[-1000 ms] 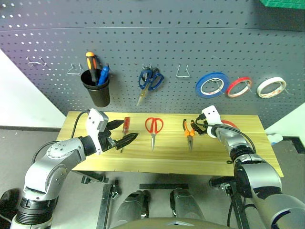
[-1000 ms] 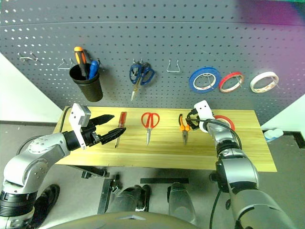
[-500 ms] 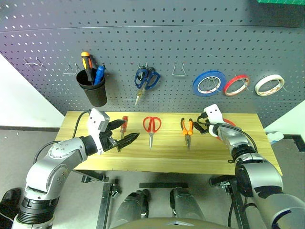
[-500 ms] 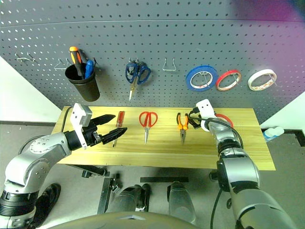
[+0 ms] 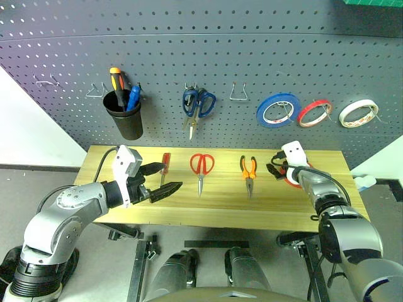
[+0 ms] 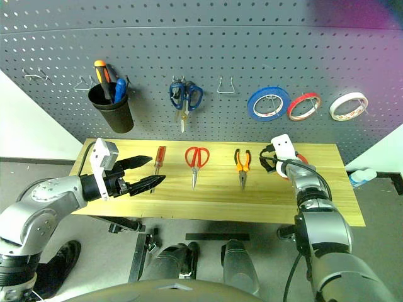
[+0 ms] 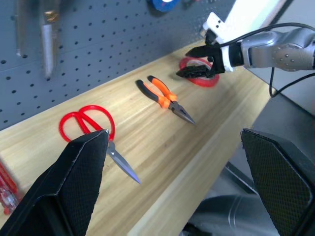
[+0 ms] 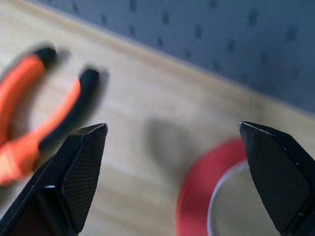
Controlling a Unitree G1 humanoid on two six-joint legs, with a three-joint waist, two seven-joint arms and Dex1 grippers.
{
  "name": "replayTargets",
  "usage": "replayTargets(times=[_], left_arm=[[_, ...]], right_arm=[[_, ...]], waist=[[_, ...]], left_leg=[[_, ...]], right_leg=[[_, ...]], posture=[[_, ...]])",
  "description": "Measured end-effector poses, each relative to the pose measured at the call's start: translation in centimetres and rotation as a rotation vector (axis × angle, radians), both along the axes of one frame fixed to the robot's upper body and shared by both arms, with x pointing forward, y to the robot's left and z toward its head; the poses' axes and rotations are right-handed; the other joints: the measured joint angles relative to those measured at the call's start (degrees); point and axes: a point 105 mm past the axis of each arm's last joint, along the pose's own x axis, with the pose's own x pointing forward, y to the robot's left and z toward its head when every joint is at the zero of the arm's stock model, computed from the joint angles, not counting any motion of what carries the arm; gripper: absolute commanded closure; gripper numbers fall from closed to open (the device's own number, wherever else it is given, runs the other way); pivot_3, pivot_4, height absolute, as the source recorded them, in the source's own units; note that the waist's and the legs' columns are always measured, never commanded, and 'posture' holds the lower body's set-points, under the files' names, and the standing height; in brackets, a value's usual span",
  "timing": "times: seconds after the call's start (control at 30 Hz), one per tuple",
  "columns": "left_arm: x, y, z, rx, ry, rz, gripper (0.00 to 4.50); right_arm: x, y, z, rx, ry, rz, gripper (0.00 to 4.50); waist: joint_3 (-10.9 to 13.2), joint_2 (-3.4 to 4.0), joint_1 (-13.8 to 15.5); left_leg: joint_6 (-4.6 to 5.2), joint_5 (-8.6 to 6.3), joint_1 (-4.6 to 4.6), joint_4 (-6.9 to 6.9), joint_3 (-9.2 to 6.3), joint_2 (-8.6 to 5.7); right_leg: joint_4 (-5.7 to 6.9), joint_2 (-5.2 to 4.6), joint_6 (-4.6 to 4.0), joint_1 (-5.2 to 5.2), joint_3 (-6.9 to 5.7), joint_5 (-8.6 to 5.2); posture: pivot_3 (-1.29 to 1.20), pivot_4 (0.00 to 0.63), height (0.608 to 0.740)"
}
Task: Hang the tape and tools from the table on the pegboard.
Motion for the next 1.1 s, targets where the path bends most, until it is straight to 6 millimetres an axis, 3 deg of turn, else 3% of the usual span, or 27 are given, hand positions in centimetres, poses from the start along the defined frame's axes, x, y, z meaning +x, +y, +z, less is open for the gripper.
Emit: replayTargets(times=[0.13,0.87,1.1], left_arm=[[-0.4,-0.2,0.2,0.003,-0.023,-0.032,0.03],[-1.6,0.1,1.3,0.082,-0.143,-0.172,0.03],[-1.5,0.2,1.5,0.082,-0.151,-0.170,0.03]], right_arm=[[-0.8,-0.2,-1.0,0.044,0.034,-0.015,0.00],[-2.4,-1.8,-2.2,0.211,0.110,-0.146,0.00],[-2.1,-1.8,-1.9,0.240,0.150,-0.173,0.00]], waist=[[0.00,-0.01,-0.14],[0.28,-0.02,-0.10],[0.77,-0.27,-0.09]], left_leg=[[0.00,0.00,0.00,0.00,0.02,0.00],[0.02,-0.01,0.00,-0.03,0.02,0.02],[0.03,-0.01,0.00,-0.03,0.02,0.02]], right_leg=[[0.00,0.00,0.00,-0.01,0.02,0.00],[-0.04,-0.02,-0.04,0.00,0.02,-0.02],[-0.06,-0.02,-0.06,0.01,0.02,-0.04]], posture=[[-0.17,0.180,0.740],[-0.18,0.212,0.740],[-0.18,0.220,0.740]])
